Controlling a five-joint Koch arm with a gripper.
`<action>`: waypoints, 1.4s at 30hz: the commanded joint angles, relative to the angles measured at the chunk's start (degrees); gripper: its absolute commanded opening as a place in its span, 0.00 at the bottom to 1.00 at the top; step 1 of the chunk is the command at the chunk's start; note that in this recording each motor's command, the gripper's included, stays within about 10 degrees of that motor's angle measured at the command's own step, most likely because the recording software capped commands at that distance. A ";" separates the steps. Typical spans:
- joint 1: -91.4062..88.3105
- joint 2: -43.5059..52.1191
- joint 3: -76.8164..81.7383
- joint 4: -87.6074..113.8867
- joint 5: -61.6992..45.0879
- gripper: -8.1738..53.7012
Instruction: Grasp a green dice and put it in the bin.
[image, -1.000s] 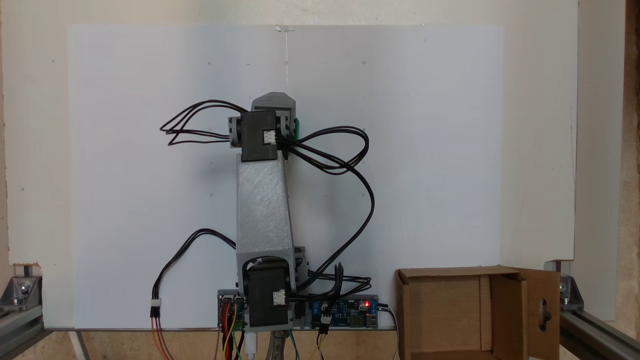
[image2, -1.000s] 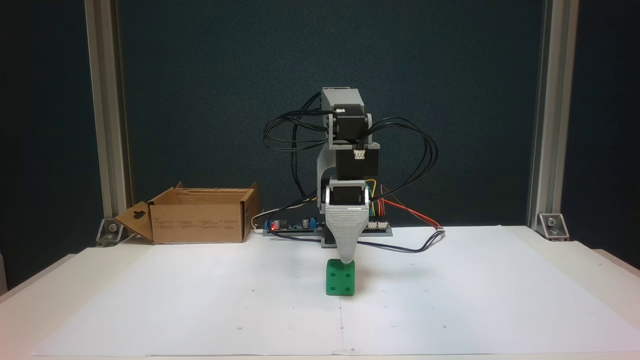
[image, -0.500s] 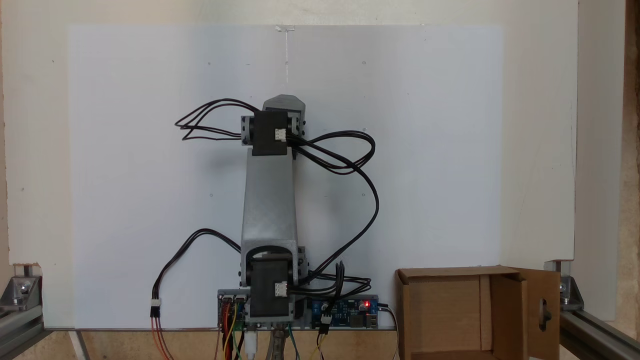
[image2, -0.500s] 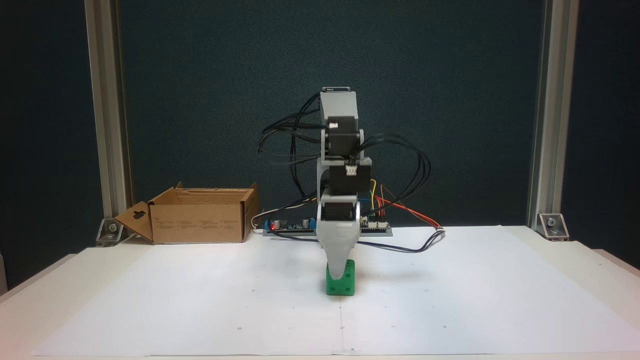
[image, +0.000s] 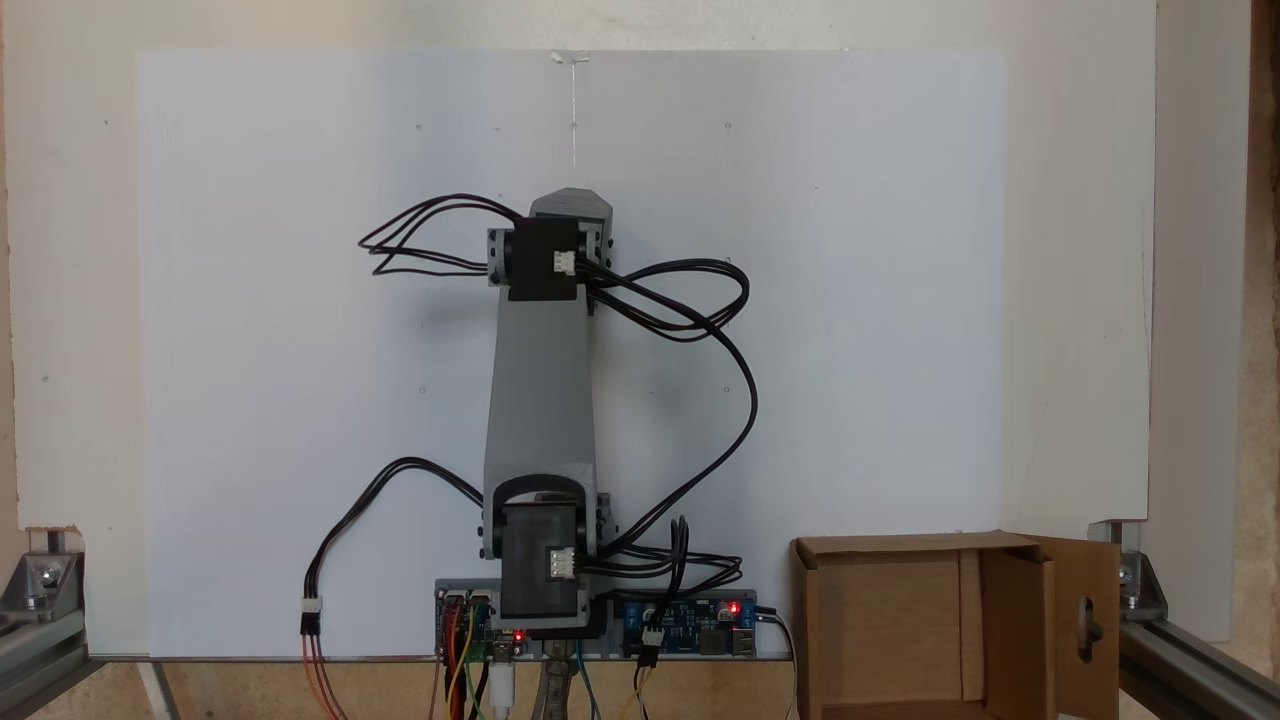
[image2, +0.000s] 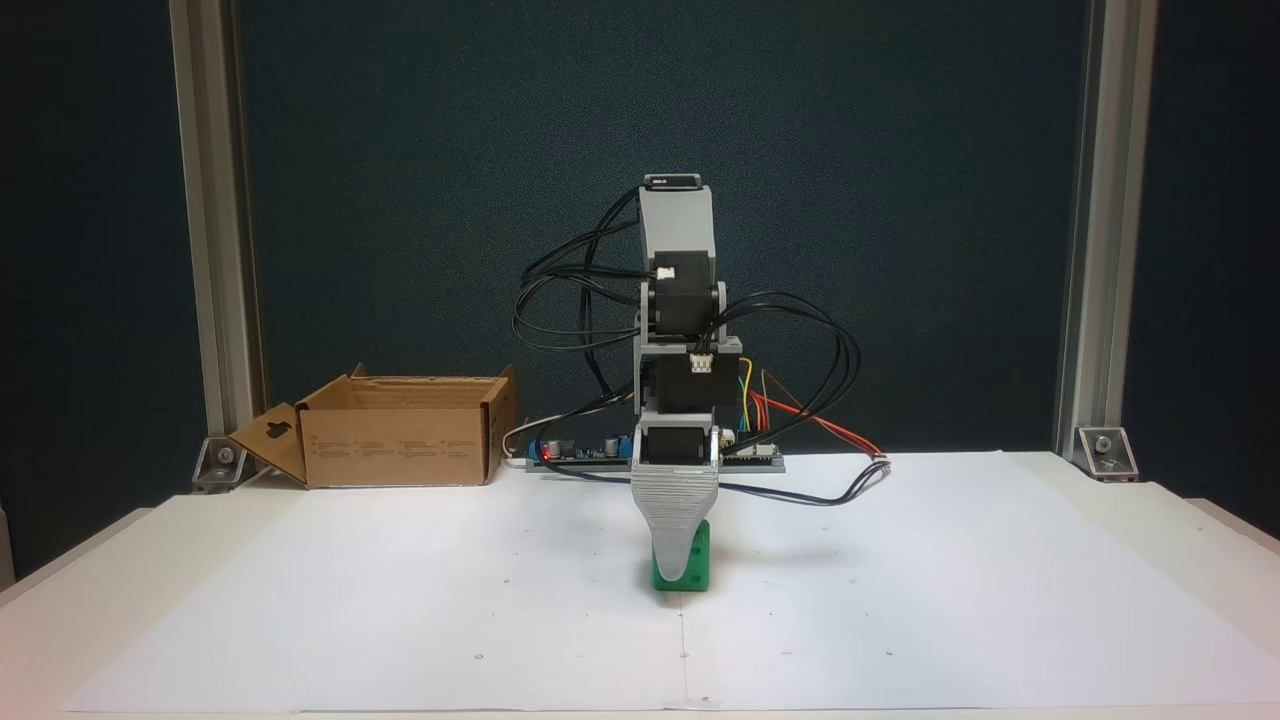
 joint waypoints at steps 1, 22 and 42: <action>-0.35 0.18 -0.35 -0.18 2.29 0.83; -0.09 -1.58 1.23 -3.69 2.20 0.81; 0.09 -1.85 2.81 -3.60 2.02 0.63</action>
